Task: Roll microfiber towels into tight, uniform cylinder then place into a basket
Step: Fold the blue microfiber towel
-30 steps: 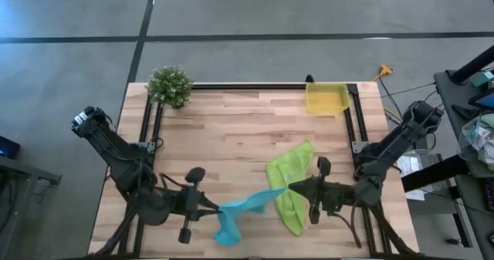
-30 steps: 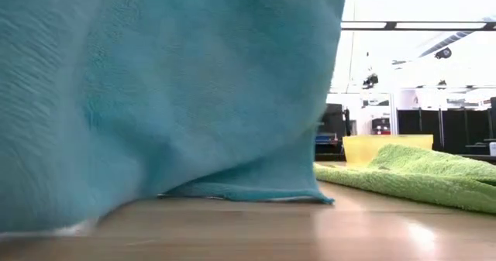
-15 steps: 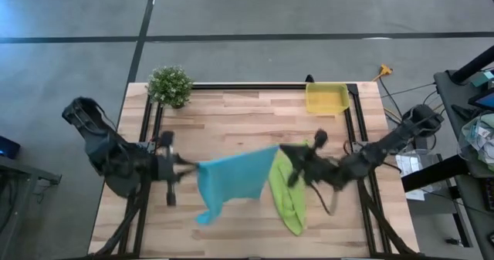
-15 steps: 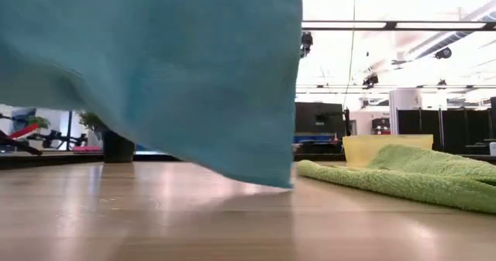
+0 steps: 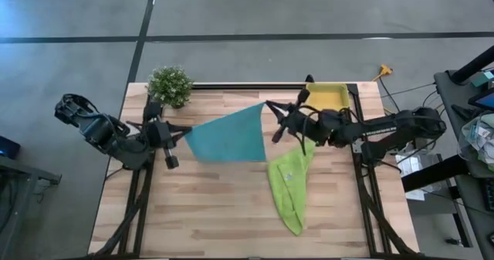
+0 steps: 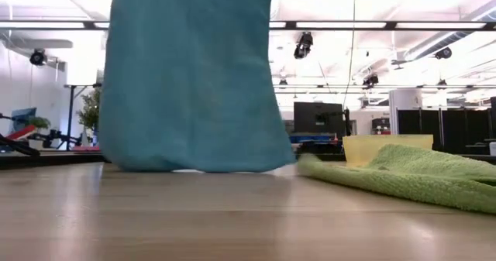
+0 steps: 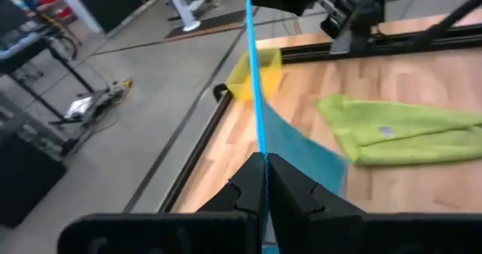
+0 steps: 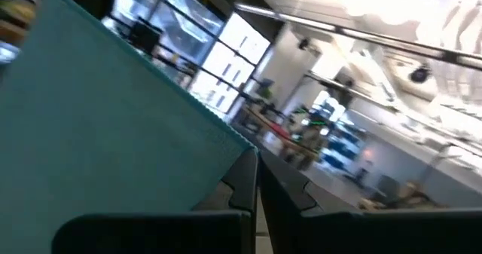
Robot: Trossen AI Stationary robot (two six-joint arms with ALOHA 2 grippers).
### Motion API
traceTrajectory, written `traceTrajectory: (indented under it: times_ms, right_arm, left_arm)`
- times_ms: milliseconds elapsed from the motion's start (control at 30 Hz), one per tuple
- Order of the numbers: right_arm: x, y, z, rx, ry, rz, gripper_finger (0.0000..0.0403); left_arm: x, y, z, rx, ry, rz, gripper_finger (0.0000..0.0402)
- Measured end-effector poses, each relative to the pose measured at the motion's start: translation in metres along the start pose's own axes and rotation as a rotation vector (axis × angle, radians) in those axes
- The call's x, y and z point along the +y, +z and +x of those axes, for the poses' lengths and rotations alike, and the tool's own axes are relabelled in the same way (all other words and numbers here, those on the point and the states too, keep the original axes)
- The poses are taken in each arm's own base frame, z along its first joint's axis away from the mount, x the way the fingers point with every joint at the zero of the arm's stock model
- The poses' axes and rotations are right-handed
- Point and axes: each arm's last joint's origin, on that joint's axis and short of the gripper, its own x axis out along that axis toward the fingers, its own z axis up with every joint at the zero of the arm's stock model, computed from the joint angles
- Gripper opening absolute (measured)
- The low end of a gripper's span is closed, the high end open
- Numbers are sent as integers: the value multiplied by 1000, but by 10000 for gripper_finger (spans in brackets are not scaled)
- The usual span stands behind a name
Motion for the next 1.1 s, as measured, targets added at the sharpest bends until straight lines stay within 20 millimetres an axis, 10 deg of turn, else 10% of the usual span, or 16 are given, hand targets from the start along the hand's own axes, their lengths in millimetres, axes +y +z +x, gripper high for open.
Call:
traceTrajectory:
  times_ms: [567,833,1100]
  right_arm:
    - [29,48,-54,-104,213,-60,9]
    - [3,30,-28,29,-55,-114,9]
    - [-16,17,-11,-26,-24,7,9]
  left_arm:
    - [-25,23,4,30,-201,91,0]
    - [-21,9,16,49,281,313,0]
    - [-17,13,16,47,319,359,0]
